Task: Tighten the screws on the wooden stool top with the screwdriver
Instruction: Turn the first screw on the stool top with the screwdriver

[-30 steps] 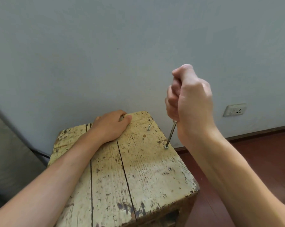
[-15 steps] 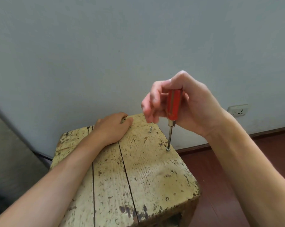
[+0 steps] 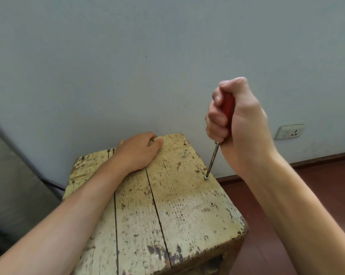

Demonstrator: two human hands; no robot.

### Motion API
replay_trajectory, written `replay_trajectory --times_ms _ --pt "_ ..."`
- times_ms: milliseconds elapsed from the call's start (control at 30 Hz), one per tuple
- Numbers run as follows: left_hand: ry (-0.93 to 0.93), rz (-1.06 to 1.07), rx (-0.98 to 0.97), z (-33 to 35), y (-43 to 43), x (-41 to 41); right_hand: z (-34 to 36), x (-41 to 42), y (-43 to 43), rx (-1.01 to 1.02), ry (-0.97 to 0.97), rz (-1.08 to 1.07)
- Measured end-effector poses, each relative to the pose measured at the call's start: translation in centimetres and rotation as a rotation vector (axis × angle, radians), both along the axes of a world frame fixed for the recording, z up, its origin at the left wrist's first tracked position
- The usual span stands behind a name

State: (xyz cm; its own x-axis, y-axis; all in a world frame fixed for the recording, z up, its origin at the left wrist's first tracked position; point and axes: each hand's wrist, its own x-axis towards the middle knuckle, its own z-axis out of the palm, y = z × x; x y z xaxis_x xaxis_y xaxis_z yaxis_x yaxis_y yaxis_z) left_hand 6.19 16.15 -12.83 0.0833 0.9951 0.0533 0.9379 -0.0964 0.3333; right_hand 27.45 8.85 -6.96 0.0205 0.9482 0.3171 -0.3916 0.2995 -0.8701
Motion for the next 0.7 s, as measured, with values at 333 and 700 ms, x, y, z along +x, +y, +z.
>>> replay_trajectory --times_ms 333,700 --pt "0.008 -0.036 -0.01 -0.2 0.0 0.0 1.5 2.3 1.2 0.078 -0.164 0.825" --pt "0.0 -0.002 -0.009 -0.1 -0.1 0.1 0.7 -0.6 -0.2 -0.038 0.053 -0.071"
